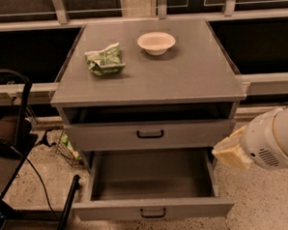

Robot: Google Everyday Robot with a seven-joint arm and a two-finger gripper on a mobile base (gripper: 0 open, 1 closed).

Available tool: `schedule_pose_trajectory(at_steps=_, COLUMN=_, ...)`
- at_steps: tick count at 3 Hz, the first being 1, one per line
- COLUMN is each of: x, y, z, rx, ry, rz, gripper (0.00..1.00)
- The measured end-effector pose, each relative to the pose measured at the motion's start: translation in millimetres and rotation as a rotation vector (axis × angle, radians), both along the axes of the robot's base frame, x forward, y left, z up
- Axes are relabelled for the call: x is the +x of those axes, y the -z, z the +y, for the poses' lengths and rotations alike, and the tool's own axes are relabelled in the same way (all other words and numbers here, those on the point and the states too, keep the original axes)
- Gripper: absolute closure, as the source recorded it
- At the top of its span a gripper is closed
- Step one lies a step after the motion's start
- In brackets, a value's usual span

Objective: Close middle drawer

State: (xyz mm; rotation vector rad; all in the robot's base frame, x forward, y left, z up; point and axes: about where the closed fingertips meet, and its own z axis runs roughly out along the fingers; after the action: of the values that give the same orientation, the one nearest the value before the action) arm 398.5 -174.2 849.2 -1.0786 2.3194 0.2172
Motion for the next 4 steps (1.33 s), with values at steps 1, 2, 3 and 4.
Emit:
schedule_pose_trajectory(at_steps=1, x=-15, y=30, z=11, rx=0.108, ry=0.122, rz=0.054, gripper=1.00)
schedule_pose_trajectory(at_steps=2, x=-37, y=88, z=27, rx=0.232, ry=0.340, rz=0.141, gripper=1.00)
schedule_pose_trajectory(at_steps=3, x=-65, y=155, z=56, rx=0.345, ry=0.538, rz=0.266, gripper=1.00)
schedule_pose_trajectory(at_steps=4, x=-81, y=182, z=61, rx=0.344, ry=0.609, rz=0.295, gripper=1.00)
